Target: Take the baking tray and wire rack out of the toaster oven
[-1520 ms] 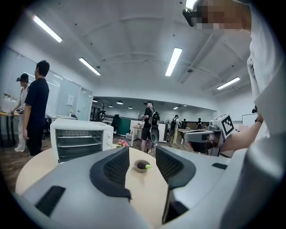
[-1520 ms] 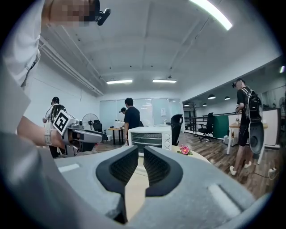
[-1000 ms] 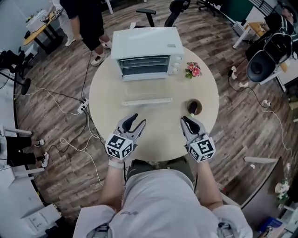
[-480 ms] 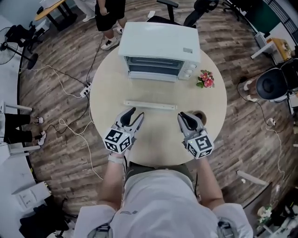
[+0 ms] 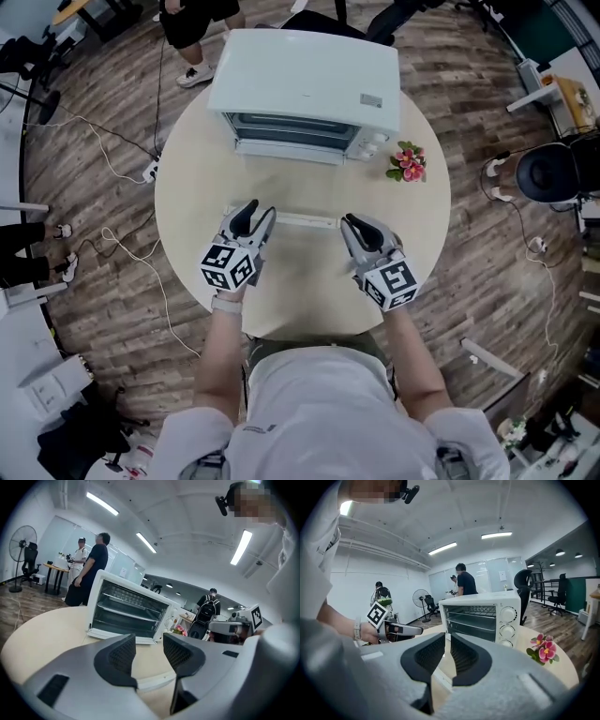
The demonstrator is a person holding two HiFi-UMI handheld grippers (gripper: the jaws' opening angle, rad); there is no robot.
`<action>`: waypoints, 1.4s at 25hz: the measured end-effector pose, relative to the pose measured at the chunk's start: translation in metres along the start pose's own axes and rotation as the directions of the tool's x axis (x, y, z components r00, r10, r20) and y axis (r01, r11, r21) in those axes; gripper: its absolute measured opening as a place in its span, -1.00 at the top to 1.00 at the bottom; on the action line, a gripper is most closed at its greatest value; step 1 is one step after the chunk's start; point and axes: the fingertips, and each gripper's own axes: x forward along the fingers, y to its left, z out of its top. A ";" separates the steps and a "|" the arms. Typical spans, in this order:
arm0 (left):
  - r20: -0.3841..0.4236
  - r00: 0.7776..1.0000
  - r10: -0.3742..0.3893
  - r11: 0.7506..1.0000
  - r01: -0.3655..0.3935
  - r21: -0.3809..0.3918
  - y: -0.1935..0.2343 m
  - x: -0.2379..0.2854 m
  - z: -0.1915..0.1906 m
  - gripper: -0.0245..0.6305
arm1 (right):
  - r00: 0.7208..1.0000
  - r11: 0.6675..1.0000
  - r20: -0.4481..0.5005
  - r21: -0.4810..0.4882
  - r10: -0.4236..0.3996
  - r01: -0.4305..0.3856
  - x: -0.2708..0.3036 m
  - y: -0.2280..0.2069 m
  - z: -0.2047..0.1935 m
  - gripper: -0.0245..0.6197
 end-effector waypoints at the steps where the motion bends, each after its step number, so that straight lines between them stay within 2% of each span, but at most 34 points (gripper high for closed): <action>1: 0.005 1.000 0.007 1.000 -0.007 -0.010 0.005 0.007 0.000 0.42 | 1.000 1.000 -0.005 0.001 0.001 -0.001 0.004 -0.004 -0.002 0.81; 5: 0.025 0.999 0.029 0.999 -0.028 -0.042 0.020 0.031 0.004 0.42 | 1.000 1.000 -0.019 0.022 -0.002 0.002 0.013 -0.022 -0.009 0.81; 8: 0.059 0.998 0.029 0.994 -0.023 -0.108 0.030 0.046 0.010 0.42 | 0.999 0.999 -0.031 0.035 -0.011 0.012 0.015 -0.031 -0.014 0.81; 11: 0.099 0.994 0.035 0.982 -0.016 -0.190 0.044 0.060 0.015 0.42 | 0.999 0.998 -0.044 0.047 -0.026 0.028 0.015 -0.040 -0.021 0.81; 17: 0.154 0.987 0.049 0.953 0.000 -0.302 0.066 0.094 0.026 0.42 | 0.996 0.997 -0.076 0.062 -0.049 0.053 0.009 -0.055 -0.034 0.81; 24: 0.232 0.971 0.062 0.869 0.062 -0.490 0.090 0.129 0.036 0.35 | 0.992 0.992 -0.104 0.091 -0.078 0.087 0.000 -0.070 -0.046 0.81; 29: 0.269 0.962 0.050 0.772 0.134 -0.621 0.097 0.153 0.038 0.24 | 0.988 0.989 -0.127 0.102 -0.091 0.105 -0.006 -0.076 -0.053 0.81; 35: 0.298 0.952 0.069 0.723 0.158 -0.673 0.111 0.178 0.050 0.21 | 0.983 0.984 -0.147 0.123 -0.113 0.131 -0.016 -0.085 -0.063 0.81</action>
